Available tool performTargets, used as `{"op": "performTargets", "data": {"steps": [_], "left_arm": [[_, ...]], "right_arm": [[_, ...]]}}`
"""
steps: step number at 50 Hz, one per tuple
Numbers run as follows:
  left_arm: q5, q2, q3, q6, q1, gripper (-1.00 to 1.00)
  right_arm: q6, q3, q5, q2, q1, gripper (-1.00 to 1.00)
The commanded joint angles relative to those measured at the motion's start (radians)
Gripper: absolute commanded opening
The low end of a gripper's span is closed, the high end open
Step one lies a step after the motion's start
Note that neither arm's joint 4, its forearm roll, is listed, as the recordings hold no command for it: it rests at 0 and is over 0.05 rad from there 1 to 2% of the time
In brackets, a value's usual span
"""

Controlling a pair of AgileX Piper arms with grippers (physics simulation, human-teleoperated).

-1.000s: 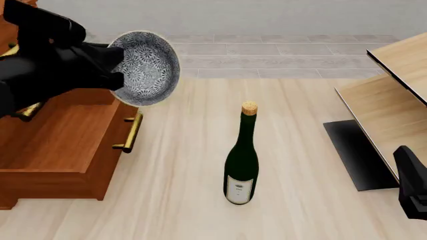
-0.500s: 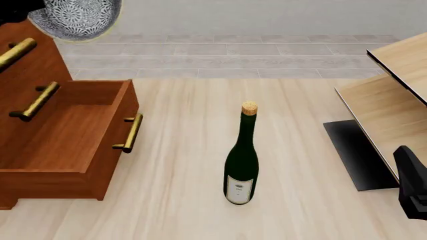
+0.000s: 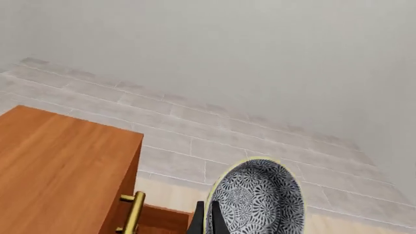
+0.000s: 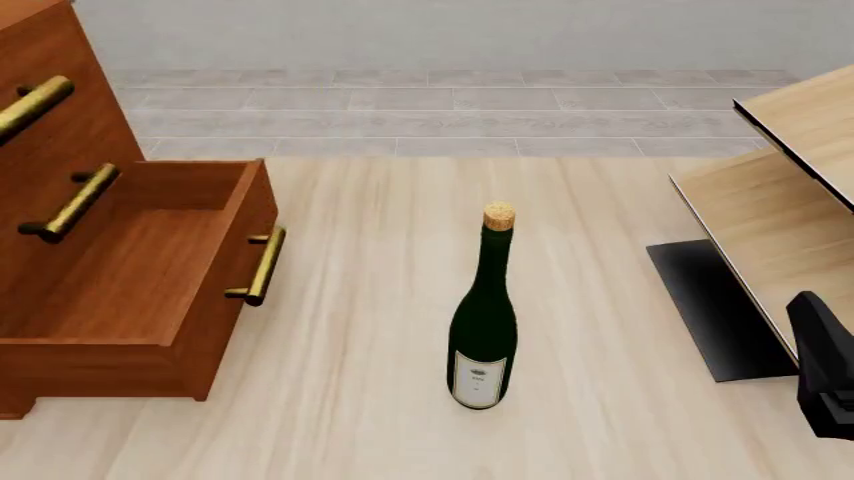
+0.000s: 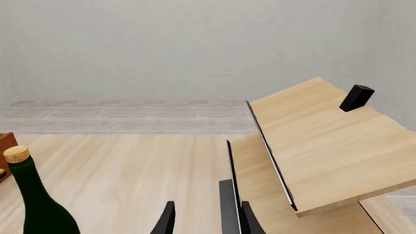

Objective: Put the bowl on top of the cabinet.

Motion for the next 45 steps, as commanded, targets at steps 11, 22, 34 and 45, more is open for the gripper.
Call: {"op": "performTargets", "data": {"steps": [11, 22, 34, 45], "left_arm": [[0.211, -0.098, -0.111, -0.133, 0.186, -1.0], [0.283, -0.107, -0.134, -0.193, 0.241, -1.0], [0.349, -0.1, -0.177, -0.25, 0.304, -1.0], [0.391, -0.08, -0.203, -0.323, 0.374, -1.0]], "right_arm": [[0.0, 0.0, 0.0, 0.0, 0.0, 1.0], [0.0, 0.0, 0.0, 0.0, 0.0, 1.0], [0.001, 0.0, 0.0, 0.0, 0.0, 1.0], [0.0, 0.0, 0.0, 0.0, 0.0, 1.0]]}}
